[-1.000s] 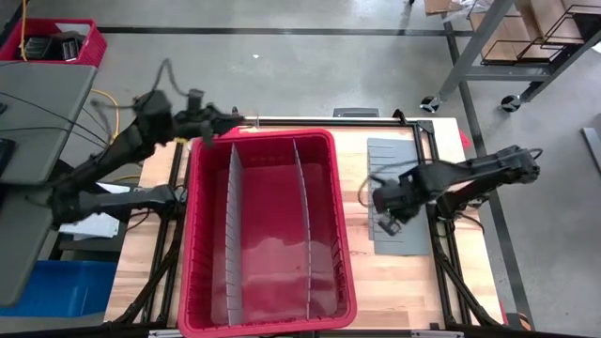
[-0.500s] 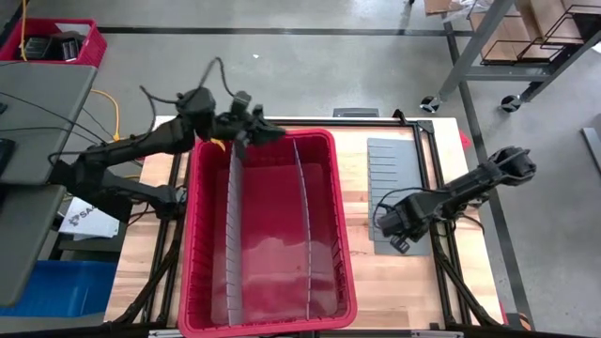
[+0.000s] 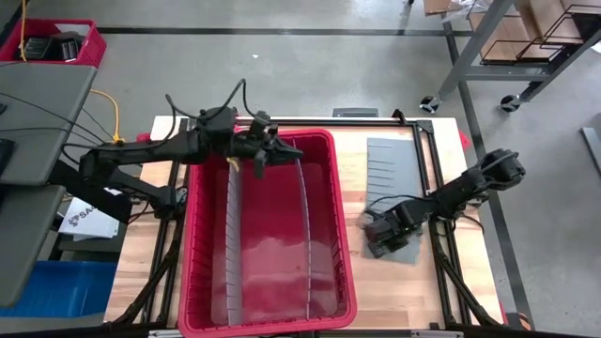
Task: Sort blocks
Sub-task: Assemble the bin divider into the red bin
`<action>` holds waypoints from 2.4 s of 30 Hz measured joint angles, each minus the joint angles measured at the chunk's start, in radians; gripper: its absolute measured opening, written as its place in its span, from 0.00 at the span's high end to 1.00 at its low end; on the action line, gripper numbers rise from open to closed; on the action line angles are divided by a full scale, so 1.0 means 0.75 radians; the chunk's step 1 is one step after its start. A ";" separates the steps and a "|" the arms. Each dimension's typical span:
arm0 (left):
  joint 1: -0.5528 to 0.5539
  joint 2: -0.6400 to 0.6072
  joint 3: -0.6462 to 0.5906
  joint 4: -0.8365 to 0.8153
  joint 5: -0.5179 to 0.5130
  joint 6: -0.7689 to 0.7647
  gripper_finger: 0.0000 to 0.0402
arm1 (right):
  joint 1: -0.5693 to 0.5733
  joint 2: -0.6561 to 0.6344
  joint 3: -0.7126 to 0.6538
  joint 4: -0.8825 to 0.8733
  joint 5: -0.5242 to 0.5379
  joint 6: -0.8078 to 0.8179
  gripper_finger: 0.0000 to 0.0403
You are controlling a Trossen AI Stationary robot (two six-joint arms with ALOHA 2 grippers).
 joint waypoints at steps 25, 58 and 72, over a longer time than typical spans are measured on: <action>0.128 0.427 0.569 -0.750 0.125 0.243 1.00 | 0.451 -0.368 -0.031 -0.063 0.502 0.845 0.99; 0.052 0.470 0.603 -1.582 -0.302 0.336 1.00 | 0.444 -0.472 -0.347 0.355 0.787 0.891 0.35; 0.096 0.480 0.426 -1.491 -0.403 0.431 1.00 | 0.443 -0.469 -0.351 0.427 0.904 0.876 0.35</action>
